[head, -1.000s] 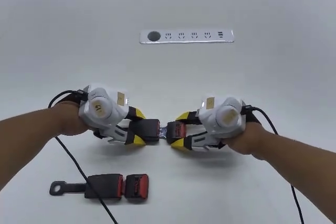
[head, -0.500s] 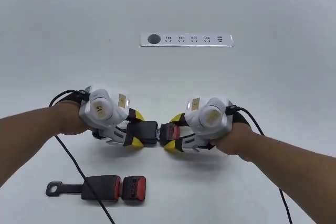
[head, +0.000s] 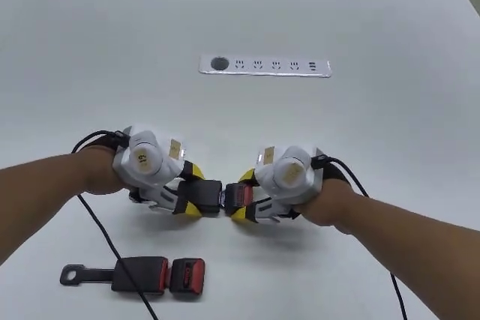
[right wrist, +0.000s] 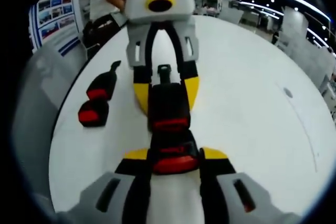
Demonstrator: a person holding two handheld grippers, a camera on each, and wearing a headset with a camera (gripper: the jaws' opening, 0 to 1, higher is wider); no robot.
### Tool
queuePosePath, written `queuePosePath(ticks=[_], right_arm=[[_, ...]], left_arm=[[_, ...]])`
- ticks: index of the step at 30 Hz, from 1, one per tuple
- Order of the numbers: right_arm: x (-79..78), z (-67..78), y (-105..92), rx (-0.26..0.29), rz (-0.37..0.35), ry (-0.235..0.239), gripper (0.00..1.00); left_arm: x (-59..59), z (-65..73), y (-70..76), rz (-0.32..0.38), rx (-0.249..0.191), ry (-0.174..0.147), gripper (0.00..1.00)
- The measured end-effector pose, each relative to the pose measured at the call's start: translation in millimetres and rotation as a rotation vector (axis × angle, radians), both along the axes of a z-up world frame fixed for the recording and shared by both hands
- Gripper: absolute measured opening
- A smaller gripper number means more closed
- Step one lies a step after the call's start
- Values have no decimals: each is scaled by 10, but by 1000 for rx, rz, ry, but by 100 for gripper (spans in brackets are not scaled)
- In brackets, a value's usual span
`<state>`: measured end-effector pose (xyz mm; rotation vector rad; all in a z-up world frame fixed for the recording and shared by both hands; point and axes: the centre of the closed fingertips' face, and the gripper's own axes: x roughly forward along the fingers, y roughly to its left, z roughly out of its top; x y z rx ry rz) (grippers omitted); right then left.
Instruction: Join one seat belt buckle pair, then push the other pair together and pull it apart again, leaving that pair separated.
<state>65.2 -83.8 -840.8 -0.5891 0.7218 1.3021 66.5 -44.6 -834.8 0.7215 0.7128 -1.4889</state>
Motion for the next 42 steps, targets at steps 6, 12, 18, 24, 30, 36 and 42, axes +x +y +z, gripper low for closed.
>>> queuePosePath(ticks=[6,12,18,24,30,36,42], right_arm=[[0,1,-5,-7,-1,1,35],[3,1,-6,-13,1,-1,35],[7,2,-7,-14,-1,0,35],[10,1,-7,-12,-2,-1,35],[14,-1,-9,-9,-2,-1,36],[16,-1,-27,-5,-3,-3,36],[0,-4,-149,-5,-7,4,36]], left_arm=[[-7,14,-13,-6,-3,1,35],[3,7,-9,-6,-5,1,35],[30,-23,15,-7,-6,4,35],[41,-40,24,-8,0,3,35],[50,-55,33,0,-5,6,35],[42,-50,31,4,-3,5,35],[34,-50,38,12,-4,7,35]])
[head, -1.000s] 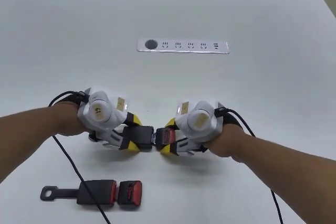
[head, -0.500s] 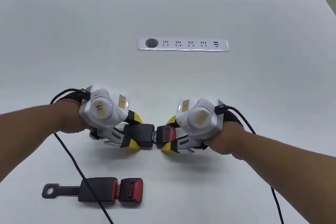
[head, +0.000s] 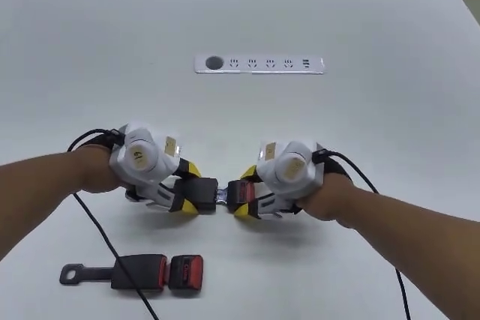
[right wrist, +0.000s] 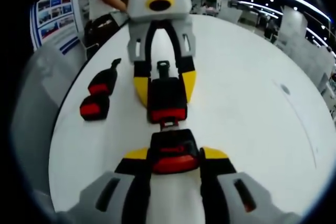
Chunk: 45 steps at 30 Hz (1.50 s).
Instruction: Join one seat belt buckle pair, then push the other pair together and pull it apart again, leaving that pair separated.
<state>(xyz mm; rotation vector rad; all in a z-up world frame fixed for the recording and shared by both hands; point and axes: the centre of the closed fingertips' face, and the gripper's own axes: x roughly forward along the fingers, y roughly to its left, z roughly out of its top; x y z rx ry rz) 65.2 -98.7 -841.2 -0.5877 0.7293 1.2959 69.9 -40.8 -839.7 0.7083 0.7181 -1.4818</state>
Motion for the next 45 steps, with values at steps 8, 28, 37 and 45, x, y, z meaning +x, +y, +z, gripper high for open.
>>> queuePosePath(ticks=[8,28,37,45], right_arm=[[0,-2,-30,15,4,-9,36],[-69,18,-635,32,-47,-17,36],[-89,9,-946,17,-79,-11,36],[-87,-15,-1146,13,-101,-7,36]], left_arm=[[-11,13,-7,3,0,4,35],[-25,49,-13,11,9,9,36],[-7,27,0,13,11,10,36],[9,9,8,16,12,12,36]])
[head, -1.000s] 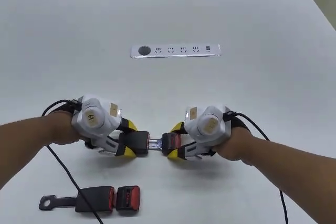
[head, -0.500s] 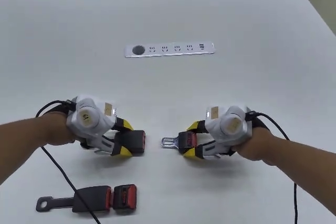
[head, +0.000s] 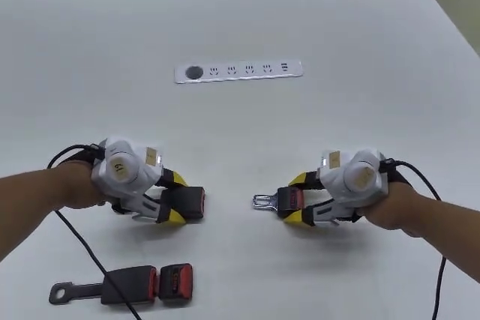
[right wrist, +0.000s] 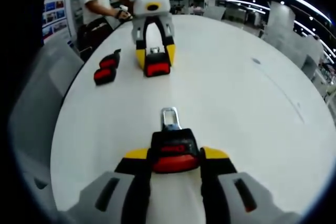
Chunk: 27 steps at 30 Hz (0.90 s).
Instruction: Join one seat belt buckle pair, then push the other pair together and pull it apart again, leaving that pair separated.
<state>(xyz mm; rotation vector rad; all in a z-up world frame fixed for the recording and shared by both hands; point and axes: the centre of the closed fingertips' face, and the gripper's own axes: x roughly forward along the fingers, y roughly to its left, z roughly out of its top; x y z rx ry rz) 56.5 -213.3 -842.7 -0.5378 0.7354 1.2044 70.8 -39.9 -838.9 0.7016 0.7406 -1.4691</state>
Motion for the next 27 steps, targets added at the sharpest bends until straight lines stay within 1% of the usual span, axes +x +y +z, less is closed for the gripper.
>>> queuePosePath(ticks=[2,3,4,6,8,12,14,20,22,23,24,25,26,27], right_arm=[[6,-11,-53,0,-4,1,37],[-13,-14,-98,-5,-10,10,37],[-11,-3,-108,-3,-9,6,37],[-22,5,-181,-7,-33,15,37],[-17,16,-224,-5,-33,8,37],[-21,12,-313,-14,-44,12,37],[-23,25,-322,-4,-49,9,37],[-33,30,-311,-23,-48,16,37],[-44,33,-307,-42,-53,14,39],[-50,24,-307,-45,-61,14,40],[-42,20,-311,-45,-83,14,43],[-39,30,-303,-35,-103,17,45],[-25,54,-287,-20,-128,11,46],[27,106,-277,4,-168,-14,47]], left_arm=[[-9,10,-9,1,-1,1,36],[-16,17,-15,2,-1,1,36],[-17,18,-16,2,-1,0,36],[-19,22,-20,2,0,-1,36],[-21,22,-21,4,3,-1,36],[-17,17,-16,12,4,-2,36],[-17,15,-13,15,4,-3,36],[-20,14,-17,8,16,-6,36],[-18,14,-22,14,31,-5,36],[-16,10,-13,20,46,-5,37],[-18,8,-7,25,52,-7,37],[0,8,13,41,66,-18,39],[32,9,34,69,76,-31,42],[77,15,56,99,84,-54,46]])
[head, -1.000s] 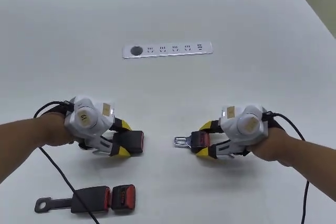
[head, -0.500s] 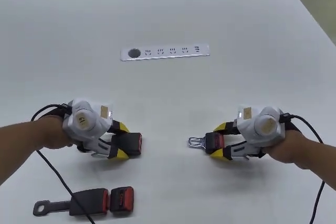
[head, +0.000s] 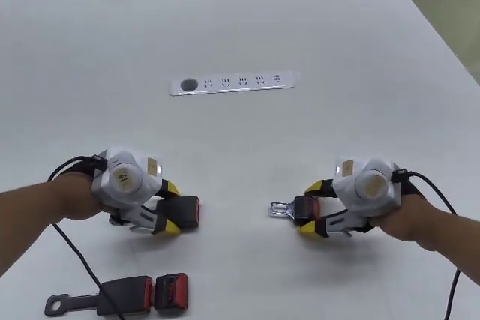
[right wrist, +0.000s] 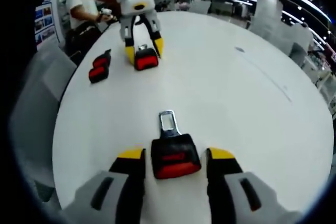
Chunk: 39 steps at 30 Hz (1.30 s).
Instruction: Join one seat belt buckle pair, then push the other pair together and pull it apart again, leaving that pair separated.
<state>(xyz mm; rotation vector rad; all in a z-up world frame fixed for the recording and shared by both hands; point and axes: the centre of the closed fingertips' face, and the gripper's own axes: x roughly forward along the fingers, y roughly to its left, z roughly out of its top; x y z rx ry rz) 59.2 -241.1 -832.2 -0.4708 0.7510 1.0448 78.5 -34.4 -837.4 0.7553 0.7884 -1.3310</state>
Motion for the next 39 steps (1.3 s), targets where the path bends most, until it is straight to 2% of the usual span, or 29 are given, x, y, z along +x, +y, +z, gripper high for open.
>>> queuePosePath(ticks=[1,3,4,5,6,7,8,9,10,11,13,14,16,17,18,20,24,26,27,29,31,33,36,39], right_arm=[[20,25,-2,7,-26,-6,48],[69,85,19,42,-86,-19,55],[94,115,15,47,-109,-37,58],[107,126,-1,39,-126,-48,60],[119,144,-18,29,-146,-63,59],[119,153,-14,35,-152,-64,59],[135,188,-12,63,-207,-67,60],[142,195,-17,62,-216,-75,62],[163,216,-42,51,-234,-105,64],[161,236,-44,57,-259,-113,65],[168,316,-23,93,-317,-130,68],[175,351,-11,107,-332,-140,70],[180,422,9,129,-374,-157,75],[166,457,29,135,-388,-158,78],[159,484,49,138,-391,-167,79],[138,568,98,157,-408,-188,81],[97,670,166,176,-429,-214,84],[42,747,232,204,-449,-210,86],[19,794,259,210,-447,-232,87],[-37,842,305,214,-452,-238,88],[-79,904,346,224,-450,-257,89],[-148,977,396,239,-443,-275,89],[-275,1048,451,249,-436,-290,91],[-358,1112,480,261,-423,-309,92]], left_arm=[[-13,2,9,17,1,9,50],[-29,57,-12,76,-52,30,57],[-11,75,0,108,-63,29,59],[11,103,11,141,-72,21,62],[66,178,6,181,-98,-14,62],[92,212,2,200,-114,-29,62],[177,312,-6,309,-185,-42,62],[189,332,-4,328,-198,-44,63],[197,344,60,371,-184,-47,66],[214,380,94,399,-190,-70,67],[222,448,122,465,-223,-73,71],[228,505,134,507,-256,-75,75],[252,587,195,560,-294,-109,82],[245,596,208,571,-296,-109,84],[215,647,251,612,-314,-109,86],[166,702,284,632,-328,-114,89],[57,844,427,722,-377,-131,93],[-18,901,489,738,-385,-145,96],[-57,937,502,747,-394,-143,96],[-146,989,539,753,-401,-143,96],[-207,1044,583,760,-406,-162,97],[-273,1118,620,792,-444,-150,98],[-399,1188,670,782,-454,-174,99],[-577,1254,729,774,-464,-188,100]])
